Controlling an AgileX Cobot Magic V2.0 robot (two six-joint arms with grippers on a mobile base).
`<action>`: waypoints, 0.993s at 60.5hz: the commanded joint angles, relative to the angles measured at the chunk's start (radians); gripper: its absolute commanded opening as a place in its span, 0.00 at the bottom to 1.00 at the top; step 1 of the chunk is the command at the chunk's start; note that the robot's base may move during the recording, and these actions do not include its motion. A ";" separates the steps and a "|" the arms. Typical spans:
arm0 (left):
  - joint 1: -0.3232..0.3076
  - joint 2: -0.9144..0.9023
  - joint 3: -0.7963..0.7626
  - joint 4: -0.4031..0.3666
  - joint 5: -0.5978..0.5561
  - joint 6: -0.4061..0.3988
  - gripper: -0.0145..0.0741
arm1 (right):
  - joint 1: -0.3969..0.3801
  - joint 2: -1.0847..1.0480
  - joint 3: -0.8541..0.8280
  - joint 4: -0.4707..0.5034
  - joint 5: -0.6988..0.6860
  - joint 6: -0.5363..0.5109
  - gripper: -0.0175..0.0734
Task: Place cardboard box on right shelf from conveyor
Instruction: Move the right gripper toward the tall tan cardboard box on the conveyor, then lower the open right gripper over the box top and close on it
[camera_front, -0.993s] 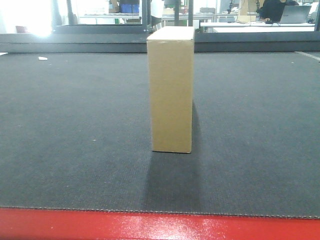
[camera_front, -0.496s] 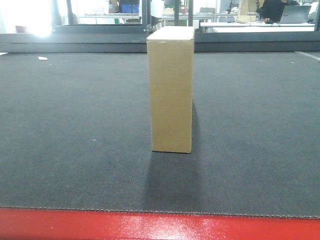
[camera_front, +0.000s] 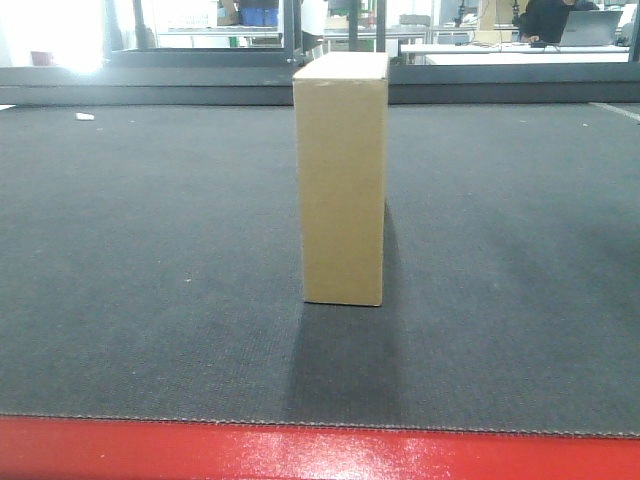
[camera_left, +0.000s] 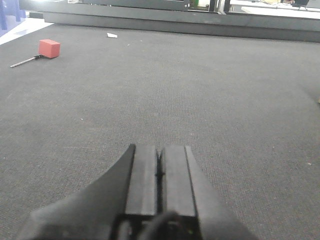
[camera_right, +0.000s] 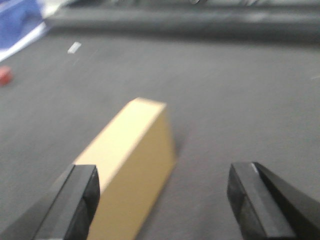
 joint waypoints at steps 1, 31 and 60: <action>-0.005 -0.015 0.008 -0.006 -0.086 0.000 0.03 | 0.074 0.083 -0.136 0.001 0.027 0.014 0.88; -0.005 -0.015 0.008 -0.006 -0.086 0.000 0.03 | 0.352 0.607 -0.820 -0.351 0.727 0.575 0.88; -0.005 -0.015 0.008 -0.006 -0.086 0.000 0.03 | 0.373 0.789 -0.941 -0.483 0.839 0.793 0.88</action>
